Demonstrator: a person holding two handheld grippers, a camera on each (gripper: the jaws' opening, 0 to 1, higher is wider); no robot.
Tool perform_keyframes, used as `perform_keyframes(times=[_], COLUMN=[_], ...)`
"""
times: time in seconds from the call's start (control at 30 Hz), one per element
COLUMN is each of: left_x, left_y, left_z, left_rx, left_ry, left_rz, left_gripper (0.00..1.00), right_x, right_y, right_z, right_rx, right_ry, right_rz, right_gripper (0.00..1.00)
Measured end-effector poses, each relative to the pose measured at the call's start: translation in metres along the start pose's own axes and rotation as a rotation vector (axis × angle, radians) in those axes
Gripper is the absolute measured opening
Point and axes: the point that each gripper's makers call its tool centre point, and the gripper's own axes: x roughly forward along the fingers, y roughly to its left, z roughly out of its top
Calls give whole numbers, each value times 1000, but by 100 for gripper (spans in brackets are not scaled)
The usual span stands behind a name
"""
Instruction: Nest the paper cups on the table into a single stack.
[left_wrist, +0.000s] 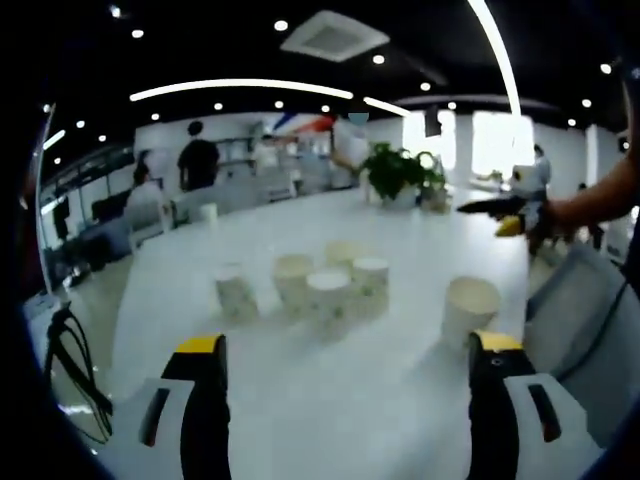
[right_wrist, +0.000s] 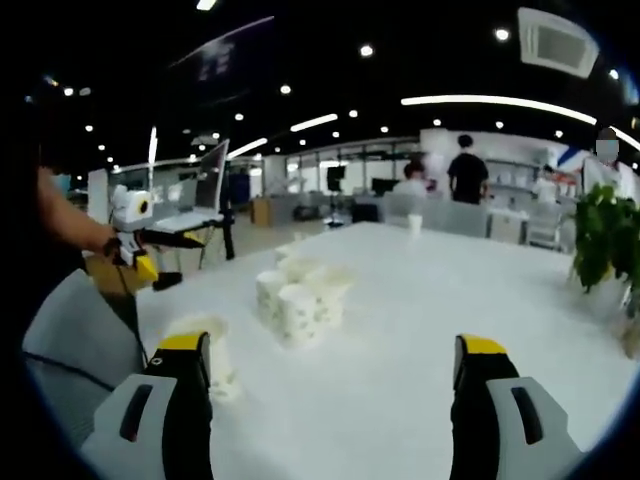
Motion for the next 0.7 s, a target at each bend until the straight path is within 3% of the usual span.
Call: perform_keyframes(times=[0.33, 0.43, 0.7], left_x=[1, 2, 6], left_y=[2, 2, 2], left_z=[1, 3, 3], left_rx=[-1, -7, -4], left_ry=[3, -5, 1], left_rz=[-3, -9, -13], left_gripper=[98, 98, 98], right_x=[3, 3, 4], right_y=[-1, -2, -7], right_z=[-3, 8, 3], right_rx=[-16, -20, -23], right_ry=[13, -45, -24], right_rz=[8, 16, 10], right_gripper=[100, 100, 100])
